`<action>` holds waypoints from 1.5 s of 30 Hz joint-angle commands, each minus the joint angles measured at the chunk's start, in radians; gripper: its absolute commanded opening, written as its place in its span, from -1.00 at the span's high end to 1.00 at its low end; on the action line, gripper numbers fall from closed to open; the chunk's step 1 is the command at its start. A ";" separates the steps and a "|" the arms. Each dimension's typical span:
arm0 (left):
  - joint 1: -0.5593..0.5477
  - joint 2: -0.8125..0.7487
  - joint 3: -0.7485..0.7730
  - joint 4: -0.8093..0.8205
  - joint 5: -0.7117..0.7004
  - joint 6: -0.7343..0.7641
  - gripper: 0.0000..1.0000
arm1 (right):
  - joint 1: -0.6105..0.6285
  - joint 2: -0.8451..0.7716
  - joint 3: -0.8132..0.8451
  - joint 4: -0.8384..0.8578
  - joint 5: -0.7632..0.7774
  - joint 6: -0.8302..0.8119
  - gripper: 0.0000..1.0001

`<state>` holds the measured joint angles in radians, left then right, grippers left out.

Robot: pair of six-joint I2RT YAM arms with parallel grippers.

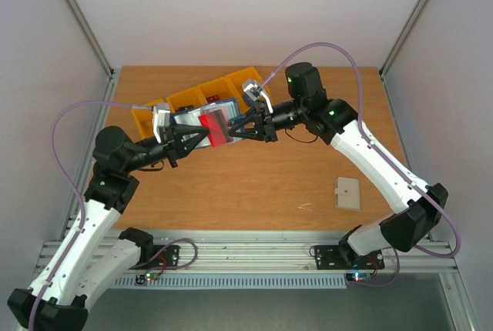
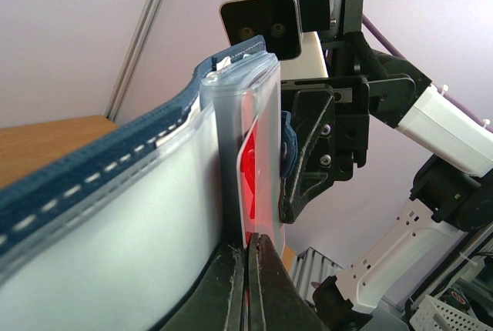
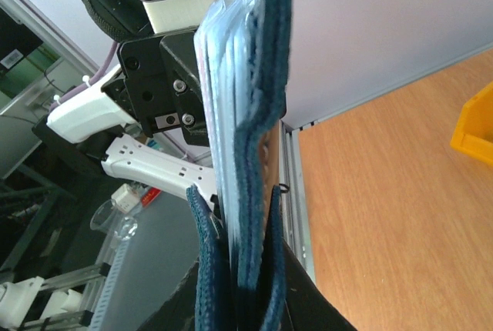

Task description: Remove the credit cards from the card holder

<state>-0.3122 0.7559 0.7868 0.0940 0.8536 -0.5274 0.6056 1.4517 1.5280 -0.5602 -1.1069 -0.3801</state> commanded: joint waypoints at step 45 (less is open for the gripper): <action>0.047 0.012 -0.040 -0.143 -0.089 0.089 1.00 | -0.181 -0.016 0.013 0.004 0.114 0.163 0.98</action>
<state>-0.2695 0.7616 0.7498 -0.0128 0.8143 -0.4591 0.4450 1.4593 1.5444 -0.5510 -0.9798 -0.2298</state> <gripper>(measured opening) 0.007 0.112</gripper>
